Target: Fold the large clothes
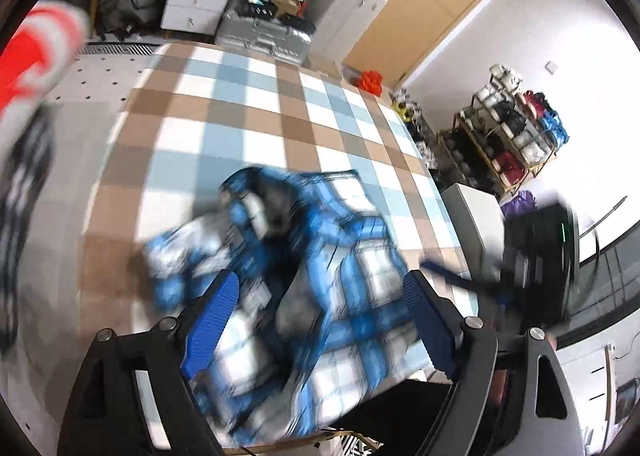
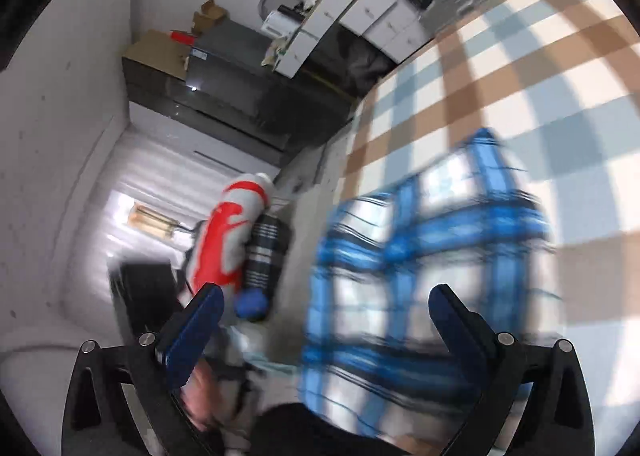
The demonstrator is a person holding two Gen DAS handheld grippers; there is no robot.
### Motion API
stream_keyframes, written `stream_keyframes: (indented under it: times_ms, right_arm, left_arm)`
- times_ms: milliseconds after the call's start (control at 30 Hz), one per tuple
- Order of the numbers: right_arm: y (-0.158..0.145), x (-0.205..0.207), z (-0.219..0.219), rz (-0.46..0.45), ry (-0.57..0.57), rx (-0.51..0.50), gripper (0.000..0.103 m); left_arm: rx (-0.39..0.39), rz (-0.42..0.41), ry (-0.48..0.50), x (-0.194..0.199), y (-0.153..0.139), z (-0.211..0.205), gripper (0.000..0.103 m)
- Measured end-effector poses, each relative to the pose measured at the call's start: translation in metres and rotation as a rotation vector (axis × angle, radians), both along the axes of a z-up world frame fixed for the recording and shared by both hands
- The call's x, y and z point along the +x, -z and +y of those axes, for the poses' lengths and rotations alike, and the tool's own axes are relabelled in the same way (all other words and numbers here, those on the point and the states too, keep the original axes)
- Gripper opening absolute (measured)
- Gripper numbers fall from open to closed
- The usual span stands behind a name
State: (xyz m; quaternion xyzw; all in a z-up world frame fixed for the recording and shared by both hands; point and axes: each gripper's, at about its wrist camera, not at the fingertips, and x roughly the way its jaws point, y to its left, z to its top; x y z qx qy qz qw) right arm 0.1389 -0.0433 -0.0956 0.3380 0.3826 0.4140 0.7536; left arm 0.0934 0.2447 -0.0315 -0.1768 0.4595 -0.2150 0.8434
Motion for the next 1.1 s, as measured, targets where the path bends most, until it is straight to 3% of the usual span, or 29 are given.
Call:
stream_keyframes:
  times_ms: [67,233,267,300,333,367,567,733,933,1100]
  right_arm:
    - [0.018,-0.009,-0.013,0.009,0.017,0.031,0.103]
    - [0.053,-0.009,-0.042,0.090,0.032,0.117,0.103]
    - [0.052,-0.008,-0.042,0.080,0.018,0.125,0.103]
    - [0.048,-0.010,-0.044,0.060,0.009,0.115,0.103]
    - [0.046,-0.011,-0.043,0.036,0.010,0.090,0.103]
    - [0.044,-0.014,-0.043,0.020,0.017,0.065,0.103]
    - [0.033,-0.025,-0.021,-0.059,0.001,-0.117,0.103]
    - [0.035,-0.037,-0.009,-0.117,-0.007,-0.256,0.103]
    - [0.048,-0.045,0.007,-0.119,-0.074,-0.364,0.103]
    - [0.051,-0.053,0.023,-0.180,-0.080,-0.457,0.103]
  left_arm:
    - [0.022,0.089,0.030,0.036,0.008,-0.020,0.081]
    - [0.106,0.280,0.015,0.071,0.054,-0.031,0.081]
    - [0.115,0.312,0.024,0.078,0.063,-0.034,0.072]
    - [0.113,0.321,0.021,0.078,0.063,-0.034,0.031]
    - [0.099,0.342,0.022,0.080,0.066,-0.033,0.006]
    - [0.070,0.354,0.022,0.080,0.067,-0.031,0.001]
    - [-0.047,0.298,0.010,0.056,0.029,-0.009,0.000]
    - [-0.017,0.239,0.018,0.043,0.006,0.000,0.000]
    - [-0.031,0.285,-0.019,0.045,0.040,0.015,0.000]
    - [-0.035,0.280,-0.016,0.037,0.042,0.016,0.000]
